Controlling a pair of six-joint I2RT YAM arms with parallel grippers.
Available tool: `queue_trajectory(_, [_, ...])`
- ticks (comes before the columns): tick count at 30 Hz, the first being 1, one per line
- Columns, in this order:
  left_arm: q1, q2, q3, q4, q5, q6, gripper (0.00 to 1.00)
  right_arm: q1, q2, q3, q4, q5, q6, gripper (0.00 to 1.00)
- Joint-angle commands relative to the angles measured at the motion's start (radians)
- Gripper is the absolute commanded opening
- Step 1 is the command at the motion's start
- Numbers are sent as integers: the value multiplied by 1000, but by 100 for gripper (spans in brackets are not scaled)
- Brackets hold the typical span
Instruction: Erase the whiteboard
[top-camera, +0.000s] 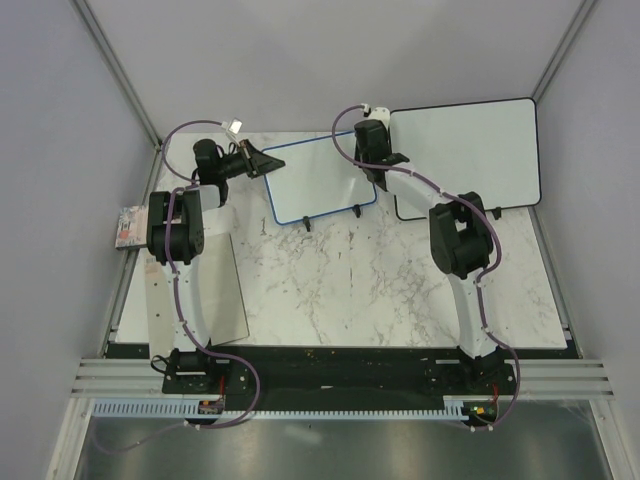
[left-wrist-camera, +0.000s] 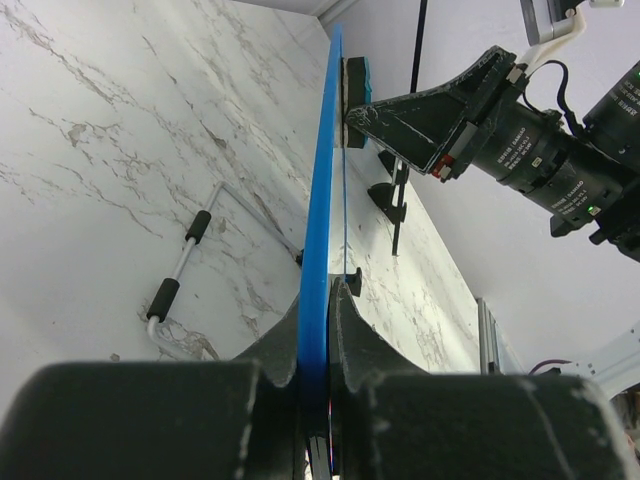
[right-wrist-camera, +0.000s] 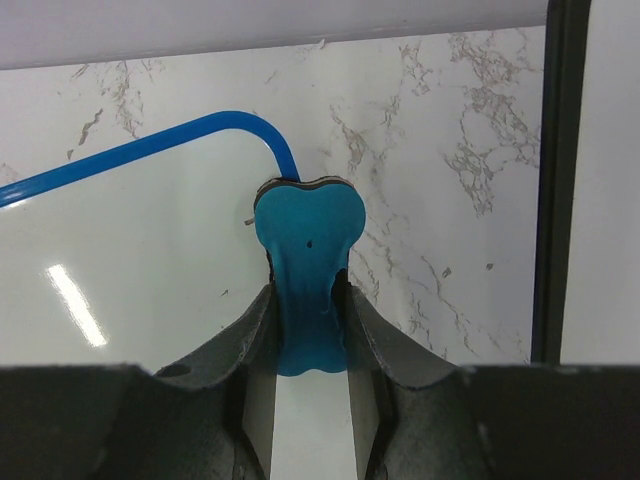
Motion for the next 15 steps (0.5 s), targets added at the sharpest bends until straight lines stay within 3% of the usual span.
queue_trajectory(1, [-3,8,-11,-28,3,240,2,-11,33,-60,-78,-34,-13,0])
queue_trajectory(15, [-31,5,-14,-28,0,243,2,115,-24,-196,-55,-85,-84,0])
